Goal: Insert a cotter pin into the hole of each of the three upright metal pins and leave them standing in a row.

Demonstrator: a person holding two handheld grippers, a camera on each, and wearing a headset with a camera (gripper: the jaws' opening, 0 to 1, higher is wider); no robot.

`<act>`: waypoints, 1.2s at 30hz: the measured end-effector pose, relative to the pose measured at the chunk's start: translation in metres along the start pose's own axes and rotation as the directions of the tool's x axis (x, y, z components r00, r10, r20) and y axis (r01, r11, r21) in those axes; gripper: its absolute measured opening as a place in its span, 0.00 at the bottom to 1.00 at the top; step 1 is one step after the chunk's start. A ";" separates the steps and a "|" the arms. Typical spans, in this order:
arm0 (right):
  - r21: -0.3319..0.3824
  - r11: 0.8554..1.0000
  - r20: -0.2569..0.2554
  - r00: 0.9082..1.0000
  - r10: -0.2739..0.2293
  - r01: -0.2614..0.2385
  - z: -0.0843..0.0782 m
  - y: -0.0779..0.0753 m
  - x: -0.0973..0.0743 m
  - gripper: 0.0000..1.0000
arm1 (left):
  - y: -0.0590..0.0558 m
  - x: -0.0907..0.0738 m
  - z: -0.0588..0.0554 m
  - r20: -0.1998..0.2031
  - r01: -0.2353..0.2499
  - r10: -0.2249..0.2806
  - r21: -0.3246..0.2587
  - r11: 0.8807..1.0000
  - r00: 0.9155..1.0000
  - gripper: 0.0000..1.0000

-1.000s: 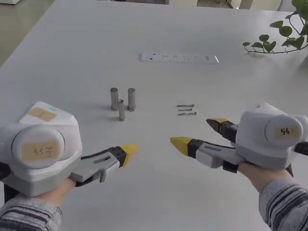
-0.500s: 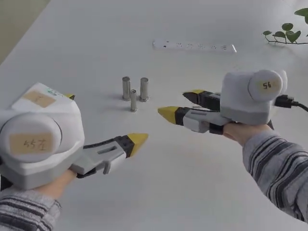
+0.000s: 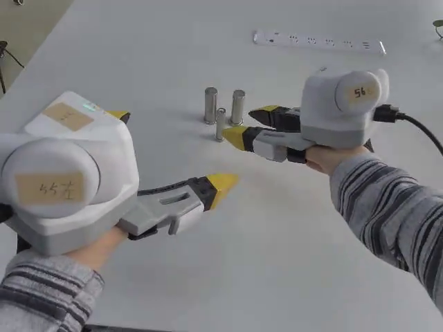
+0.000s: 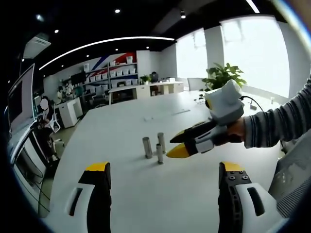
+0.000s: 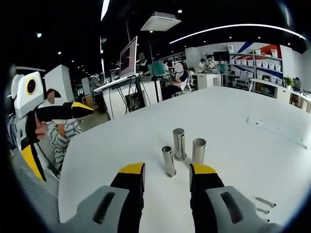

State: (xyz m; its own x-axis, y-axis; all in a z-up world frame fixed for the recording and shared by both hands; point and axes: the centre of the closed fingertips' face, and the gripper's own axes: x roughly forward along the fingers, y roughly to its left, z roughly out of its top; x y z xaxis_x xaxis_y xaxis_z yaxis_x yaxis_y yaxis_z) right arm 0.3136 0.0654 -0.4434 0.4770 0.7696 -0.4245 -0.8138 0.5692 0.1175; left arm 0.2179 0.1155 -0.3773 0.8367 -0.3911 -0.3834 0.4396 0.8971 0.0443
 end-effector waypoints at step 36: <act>-0.050 0.993 -0.008 0.994 -0.107 0.106 -0.009 0.002 0.026 0.04 | -0.002 0.005 -0.009 -0.031 0.012 -0.012 0.000 1.000 0.999 0.88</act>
State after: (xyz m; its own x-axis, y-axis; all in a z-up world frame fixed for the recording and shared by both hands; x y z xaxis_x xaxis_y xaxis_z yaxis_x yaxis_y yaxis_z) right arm 0.3220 0.0843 -0.4621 0.5583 0.7020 -0.4421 -0.7740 0.6326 0.0272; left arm 0.2184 0.1132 -0.3875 0.8209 -0.3951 -0.4124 0.4496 0.8923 0.0401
